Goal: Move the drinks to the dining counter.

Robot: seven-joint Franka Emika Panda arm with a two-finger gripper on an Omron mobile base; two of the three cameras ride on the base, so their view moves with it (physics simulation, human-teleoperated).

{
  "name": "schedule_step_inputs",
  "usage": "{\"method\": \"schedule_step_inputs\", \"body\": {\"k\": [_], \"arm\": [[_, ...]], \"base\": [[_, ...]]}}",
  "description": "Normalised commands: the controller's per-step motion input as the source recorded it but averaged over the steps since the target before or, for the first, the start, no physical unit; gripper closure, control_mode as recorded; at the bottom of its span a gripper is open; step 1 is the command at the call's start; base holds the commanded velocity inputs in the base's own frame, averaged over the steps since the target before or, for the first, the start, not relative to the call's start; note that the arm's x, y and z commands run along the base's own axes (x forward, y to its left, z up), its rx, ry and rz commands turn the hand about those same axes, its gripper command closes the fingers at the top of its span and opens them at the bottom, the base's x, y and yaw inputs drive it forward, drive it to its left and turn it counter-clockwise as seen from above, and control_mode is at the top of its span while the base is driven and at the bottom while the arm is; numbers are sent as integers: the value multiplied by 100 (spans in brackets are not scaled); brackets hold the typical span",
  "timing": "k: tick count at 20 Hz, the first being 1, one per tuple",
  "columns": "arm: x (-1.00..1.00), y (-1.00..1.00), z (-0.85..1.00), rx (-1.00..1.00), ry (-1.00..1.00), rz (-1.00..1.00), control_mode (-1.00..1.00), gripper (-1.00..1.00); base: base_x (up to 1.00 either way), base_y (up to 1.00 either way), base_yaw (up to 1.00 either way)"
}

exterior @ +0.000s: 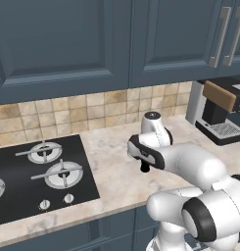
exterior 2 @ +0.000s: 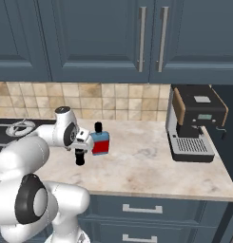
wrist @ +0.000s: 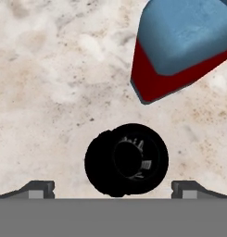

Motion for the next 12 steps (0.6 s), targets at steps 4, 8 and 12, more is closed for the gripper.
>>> {"method": "schedule_step_inputs", "body": {"k": [4, 8, 12], "arm": [[-1, 0, 0, 0, 0, 0, -100, -100], [-2, 0, 0, 0, -1, 0, -100, -100], [-3, 0, 0, 0, -11, 0, -100, -100]], "base": [[0, 0, 0], [0, 0, 0], [0, 0, 0]]}}
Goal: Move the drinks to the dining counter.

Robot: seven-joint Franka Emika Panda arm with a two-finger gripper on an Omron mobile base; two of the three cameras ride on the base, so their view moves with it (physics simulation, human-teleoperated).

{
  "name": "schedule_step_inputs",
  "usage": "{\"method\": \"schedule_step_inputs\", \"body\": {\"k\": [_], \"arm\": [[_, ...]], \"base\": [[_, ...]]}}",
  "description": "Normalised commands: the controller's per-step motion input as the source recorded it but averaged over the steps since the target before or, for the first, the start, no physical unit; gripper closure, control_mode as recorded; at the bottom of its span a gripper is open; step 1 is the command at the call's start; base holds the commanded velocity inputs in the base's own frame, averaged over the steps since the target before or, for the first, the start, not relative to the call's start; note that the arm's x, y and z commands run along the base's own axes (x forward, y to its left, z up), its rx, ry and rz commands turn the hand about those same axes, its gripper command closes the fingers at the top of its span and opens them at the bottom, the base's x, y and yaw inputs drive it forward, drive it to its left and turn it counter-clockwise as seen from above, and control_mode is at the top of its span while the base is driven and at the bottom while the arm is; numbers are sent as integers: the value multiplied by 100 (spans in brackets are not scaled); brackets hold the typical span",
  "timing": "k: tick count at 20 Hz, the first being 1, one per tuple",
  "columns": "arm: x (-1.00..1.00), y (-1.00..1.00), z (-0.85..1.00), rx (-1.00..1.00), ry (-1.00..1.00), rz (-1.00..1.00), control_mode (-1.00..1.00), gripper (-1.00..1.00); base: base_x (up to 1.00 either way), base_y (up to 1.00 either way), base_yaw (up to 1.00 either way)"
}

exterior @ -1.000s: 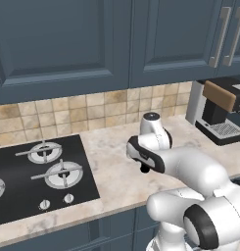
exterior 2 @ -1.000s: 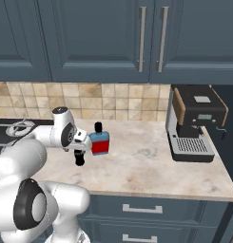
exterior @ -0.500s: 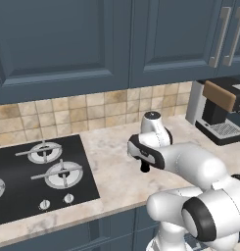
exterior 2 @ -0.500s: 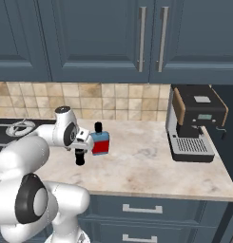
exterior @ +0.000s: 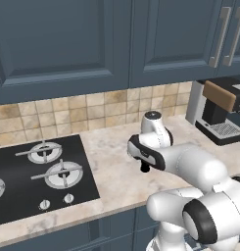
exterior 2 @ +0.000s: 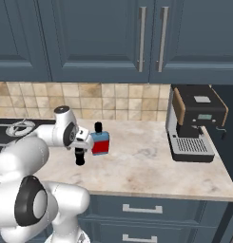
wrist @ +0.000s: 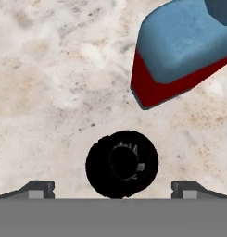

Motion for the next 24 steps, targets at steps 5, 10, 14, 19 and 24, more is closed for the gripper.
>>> {"method": "schedule_step_inputs", "body": {"k": [5, 10, 14, 19, 24], "arm": [[-3, 0, -4, 0, -15, 0, -100, -100], [0, 0, -6, 0, -11, 0, -100, -100], [0, 0, -12, 0, -5, 0, -100, -100], [0, 0, -8, 0, -4, 0, -100, -100], [0, 0, 0, 0, -3, 0, -100, -100]], "base": [[0, 0, 0], [0, 0, 0], [0, 0, 0], [0, 0, 0], [0, 0, 0]]}}
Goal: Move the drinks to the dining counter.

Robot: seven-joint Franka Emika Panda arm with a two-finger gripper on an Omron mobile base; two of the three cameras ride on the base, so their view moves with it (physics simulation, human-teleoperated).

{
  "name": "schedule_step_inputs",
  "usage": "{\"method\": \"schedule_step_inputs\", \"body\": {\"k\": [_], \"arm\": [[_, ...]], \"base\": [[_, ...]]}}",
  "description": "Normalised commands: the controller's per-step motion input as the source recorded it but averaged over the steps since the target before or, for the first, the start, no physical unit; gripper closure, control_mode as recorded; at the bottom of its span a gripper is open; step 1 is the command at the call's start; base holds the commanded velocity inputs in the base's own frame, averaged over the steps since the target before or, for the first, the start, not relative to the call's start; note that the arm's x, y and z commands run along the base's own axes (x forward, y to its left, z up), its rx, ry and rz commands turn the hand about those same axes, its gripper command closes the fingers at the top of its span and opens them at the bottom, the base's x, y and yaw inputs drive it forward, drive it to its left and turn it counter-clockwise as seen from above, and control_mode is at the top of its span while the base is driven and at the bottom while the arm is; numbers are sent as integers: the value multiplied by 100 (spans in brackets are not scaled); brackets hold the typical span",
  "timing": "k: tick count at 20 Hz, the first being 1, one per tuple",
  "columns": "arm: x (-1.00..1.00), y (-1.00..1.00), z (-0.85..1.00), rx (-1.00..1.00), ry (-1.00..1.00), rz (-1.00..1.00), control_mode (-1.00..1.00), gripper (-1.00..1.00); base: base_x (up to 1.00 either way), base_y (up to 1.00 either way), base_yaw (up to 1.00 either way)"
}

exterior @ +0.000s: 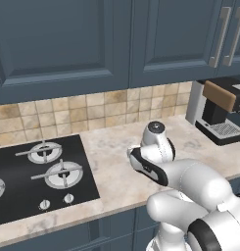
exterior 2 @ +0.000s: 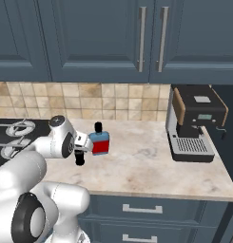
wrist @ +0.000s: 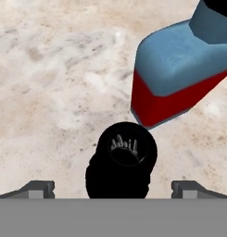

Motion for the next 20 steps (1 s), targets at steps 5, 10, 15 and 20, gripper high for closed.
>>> {"method": "schedule_step_inputs", "body": {"k": [5, 10, 15, 20], "arm": [[0, 0, 0, 0, 0, 0, -100, -100], [1, 0, -3, 0, -1, 0, -100, -100], [3, 0, -17, 0, -13, 0, -100, -100], [0, 0, -4, 0, -7, 0, -100, -100]], "base": [[0, 0, 0], [0, 0, 0], [0, 0, 0], [0, 0, 0]]}}
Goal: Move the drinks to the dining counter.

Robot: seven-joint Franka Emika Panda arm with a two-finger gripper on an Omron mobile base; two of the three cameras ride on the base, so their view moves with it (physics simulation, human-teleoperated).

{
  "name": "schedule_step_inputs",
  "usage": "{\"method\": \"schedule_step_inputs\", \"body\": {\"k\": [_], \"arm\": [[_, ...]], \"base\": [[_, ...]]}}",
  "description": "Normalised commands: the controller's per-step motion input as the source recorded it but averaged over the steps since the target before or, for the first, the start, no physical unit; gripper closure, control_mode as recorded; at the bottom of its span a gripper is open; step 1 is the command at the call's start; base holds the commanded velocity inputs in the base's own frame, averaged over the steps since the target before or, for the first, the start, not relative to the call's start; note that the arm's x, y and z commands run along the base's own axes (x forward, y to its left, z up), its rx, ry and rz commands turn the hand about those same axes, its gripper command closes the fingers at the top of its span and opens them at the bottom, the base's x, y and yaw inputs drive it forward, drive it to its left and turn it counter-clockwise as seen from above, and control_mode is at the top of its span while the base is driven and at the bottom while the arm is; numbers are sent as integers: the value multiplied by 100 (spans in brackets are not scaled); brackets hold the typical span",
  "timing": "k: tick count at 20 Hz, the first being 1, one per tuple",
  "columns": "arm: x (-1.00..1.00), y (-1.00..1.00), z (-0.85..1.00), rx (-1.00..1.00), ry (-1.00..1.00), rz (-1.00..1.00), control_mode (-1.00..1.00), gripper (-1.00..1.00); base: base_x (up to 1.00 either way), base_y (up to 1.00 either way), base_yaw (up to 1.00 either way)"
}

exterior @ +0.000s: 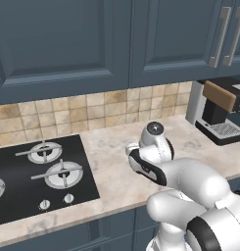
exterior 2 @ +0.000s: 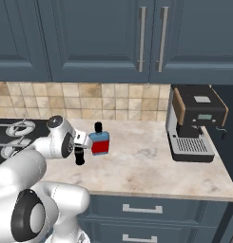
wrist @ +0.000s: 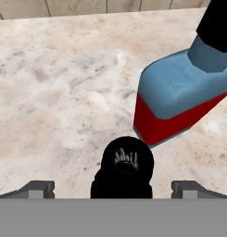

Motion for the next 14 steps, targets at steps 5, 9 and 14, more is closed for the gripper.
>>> {"method": "schedule_step_inputs", "body": {"k": [5, 9, 14], "arm": [[0, 0, 0, 0, 0, 0, -100, -100], [0, 0, 0, 0, 0, 0, -100, 100], [0, 0, 0, 0, 0, 0, -100, 100]], "base": [[0, 0, 0], [0, 0, 0], [0, 0, 0]]}}
